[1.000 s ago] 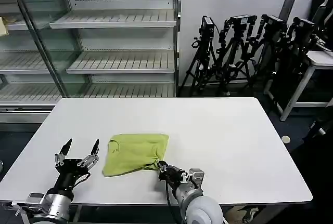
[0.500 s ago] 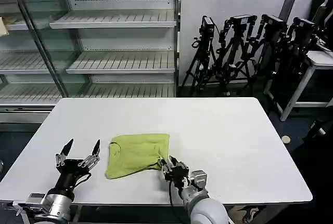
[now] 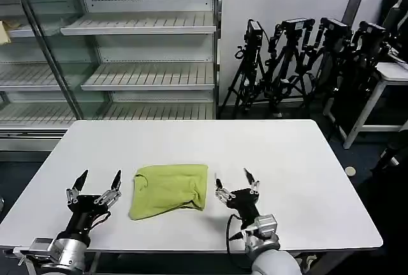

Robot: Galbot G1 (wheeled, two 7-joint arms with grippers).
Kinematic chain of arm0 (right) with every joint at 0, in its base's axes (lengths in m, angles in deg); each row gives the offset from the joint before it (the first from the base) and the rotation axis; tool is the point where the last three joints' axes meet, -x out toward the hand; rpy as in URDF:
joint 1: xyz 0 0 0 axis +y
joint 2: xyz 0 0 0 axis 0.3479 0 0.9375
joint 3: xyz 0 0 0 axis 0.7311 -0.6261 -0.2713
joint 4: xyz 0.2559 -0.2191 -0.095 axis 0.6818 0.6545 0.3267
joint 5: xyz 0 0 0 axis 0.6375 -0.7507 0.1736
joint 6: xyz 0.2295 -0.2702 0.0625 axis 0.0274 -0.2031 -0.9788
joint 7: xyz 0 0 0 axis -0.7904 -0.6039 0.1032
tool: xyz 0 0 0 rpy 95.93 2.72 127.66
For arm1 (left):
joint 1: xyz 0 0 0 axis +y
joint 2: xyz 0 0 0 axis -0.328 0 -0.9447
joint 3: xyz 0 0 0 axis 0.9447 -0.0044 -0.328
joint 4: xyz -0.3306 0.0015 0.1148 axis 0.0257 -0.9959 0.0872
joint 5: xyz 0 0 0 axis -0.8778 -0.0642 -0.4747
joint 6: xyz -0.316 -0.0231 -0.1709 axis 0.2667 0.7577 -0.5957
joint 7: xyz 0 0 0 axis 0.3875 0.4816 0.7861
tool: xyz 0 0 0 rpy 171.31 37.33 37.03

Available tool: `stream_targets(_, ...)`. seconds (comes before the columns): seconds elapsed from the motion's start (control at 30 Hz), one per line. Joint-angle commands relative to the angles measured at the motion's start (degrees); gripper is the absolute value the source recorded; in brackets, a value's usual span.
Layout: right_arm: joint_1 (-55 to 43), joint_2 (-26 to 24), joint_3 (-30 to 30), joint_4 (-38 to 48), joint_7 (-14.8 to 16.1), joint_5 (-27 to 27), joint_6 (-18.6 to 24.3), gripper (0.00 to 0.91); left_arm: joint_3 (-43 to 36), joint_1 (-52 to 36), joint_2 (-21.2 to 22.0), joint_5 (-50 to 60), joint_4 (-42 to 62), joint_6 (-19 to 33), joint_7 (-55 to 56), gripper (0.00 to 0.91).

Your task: Fold and organize the clothes.

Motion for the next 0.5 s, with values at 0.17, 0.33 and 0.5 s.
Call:
stream_targets(0.17,10.8,0.0,7.1,-6.3,-0.1,-13.1,6.9,0.907,-1.2,0.6,0.5,0.2,-1.5,0.0,-0.1,0.907)
stream_targets(0.33,12.4,0.0,8.4,-7.3,-0.4,-12.7,6.7,0.907,-1.4,0.8,0.7,0.2,-2.0,0.0,-0.1,0.907)
stream_targets(0.5,14.2,0.0,9.4,-8.5,0.1,-11.4,6.2,0.907,-1.7,0.7,0.7,0.2,-2.6,-0.2,-0.1,0.907)
